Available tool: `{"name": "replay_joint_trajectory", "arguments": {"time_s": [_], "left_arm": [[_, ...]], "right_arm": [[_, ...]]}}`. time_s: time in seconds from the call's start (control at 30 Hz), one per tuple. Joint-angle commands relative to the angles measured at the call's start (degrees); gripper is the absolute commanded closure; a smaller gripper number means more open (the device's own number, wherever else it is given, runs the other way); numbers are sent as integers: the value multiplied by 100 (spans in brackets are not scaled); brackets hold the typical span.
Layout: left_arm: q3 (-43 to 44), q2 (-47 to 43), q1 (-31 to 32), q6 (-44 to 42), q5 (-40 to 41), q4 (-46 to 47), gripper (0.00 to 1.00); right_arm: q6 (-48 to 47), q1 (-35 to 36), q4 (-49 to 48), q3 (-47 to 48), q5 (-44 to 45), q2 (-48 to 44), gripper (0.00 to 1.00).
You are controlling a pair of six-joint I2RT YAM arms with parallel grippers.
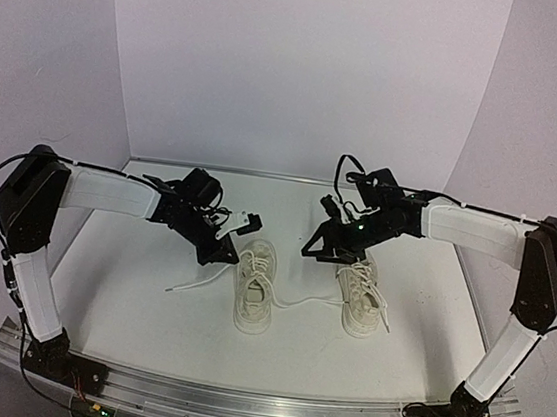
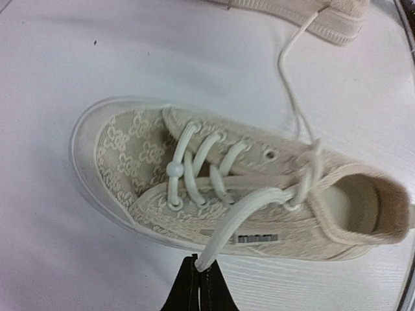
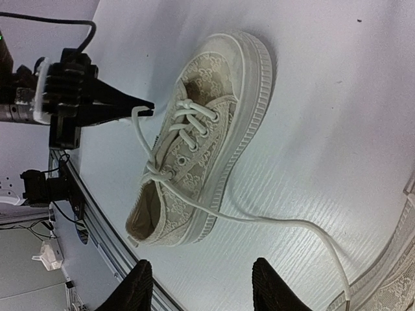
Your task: Tie the shoes
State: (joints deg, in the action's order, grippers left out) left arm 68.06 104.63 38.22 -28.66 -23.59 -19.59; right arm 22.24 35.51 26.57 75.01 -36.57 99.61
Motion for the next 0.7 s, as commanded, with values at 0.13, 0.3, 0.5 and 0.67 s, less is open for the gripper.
{"name": "replay_joint_trajectory", "arguments": {"time_s": [0.13,0.3,0.5,0.67], "left_arm": [[-102,-592,253,690,-457,573,100],[-98,-609,396,897,-453,749,100],[-154,-593,527,1042,-322,992,100],[-201,-606,638,1064,-212,1161,100]], "right_arm": [[602,26,-684,314,-495,174,55],[929,149,-1077,390,-742,331,56],[1148,377,-1353,535,-913,665,56],[1320,492,-1489,688,-895,884,57]]}}
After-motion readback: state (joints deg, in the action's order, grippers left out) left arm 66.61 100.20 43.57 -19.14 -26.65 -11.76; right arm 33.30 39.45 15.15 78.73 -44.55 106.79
